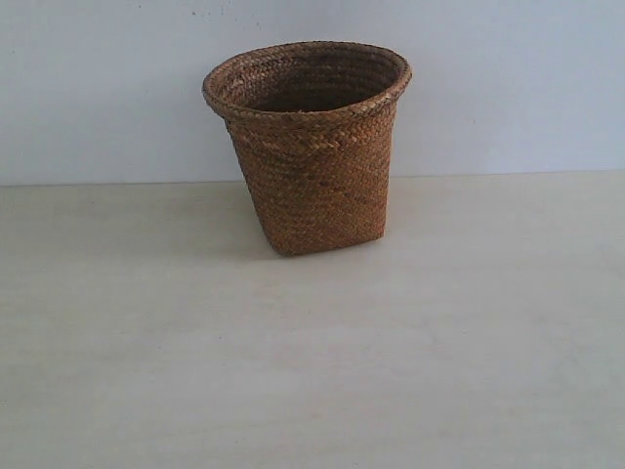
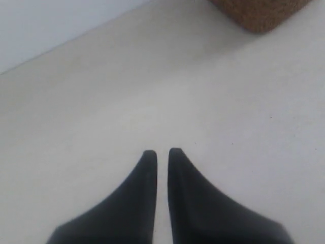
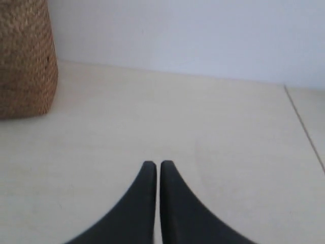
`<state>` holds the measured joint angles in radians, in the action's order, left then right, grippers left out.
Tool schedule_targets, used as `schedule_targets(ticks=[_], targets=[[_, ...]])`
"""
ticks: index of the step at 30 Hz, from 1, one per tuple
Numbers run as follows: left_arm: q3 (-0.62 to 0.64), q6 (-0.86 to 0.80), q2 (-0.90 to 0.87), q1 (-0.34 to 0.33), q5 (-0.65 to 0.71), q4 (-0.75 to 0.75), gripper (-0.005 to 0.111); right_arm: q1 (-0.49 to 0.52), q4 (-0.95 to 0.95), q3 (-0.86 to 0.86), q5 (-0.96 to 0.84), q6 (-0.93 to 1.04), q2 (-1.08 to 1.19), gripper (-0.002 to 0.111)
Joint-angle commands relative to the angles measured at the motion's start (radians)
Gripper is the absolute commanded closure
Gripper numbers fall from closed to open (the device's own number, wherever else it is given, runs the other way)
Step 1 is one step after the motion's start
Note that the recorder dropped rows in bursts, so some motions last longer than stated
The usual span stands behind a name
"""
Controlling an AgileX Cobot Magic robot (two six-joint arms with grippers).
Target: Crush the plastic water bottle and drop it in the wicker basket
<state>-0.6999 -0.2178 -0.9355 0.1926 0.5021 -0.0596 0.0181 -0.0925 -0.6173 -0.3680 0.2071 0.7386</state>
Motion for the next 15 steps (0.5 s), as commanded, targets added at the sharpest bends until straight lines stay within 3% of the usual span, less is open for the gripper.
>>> schedule_targets(ticks=[1, 7, 15], targets=[[0.078, 0.031, 0.146, -0.001, -0.068, 0.09, 0.102, 0.001, -0.002, 0.098, 0.14, 0.012, -0.177, 0.108], [0.193, 0.031, 0.357, -0.001, -0.167, 0.097, 0.102, 0.001, 0.01, 0.217, 0.251, 0.179, -0.352, 0.108], [0.391, 0.085, 0.665, -0.001, -0.353, 0.123, 0.102, 0.001, -0.032, 0.291, 0.284, 0.005, -0.55, 0.108]])
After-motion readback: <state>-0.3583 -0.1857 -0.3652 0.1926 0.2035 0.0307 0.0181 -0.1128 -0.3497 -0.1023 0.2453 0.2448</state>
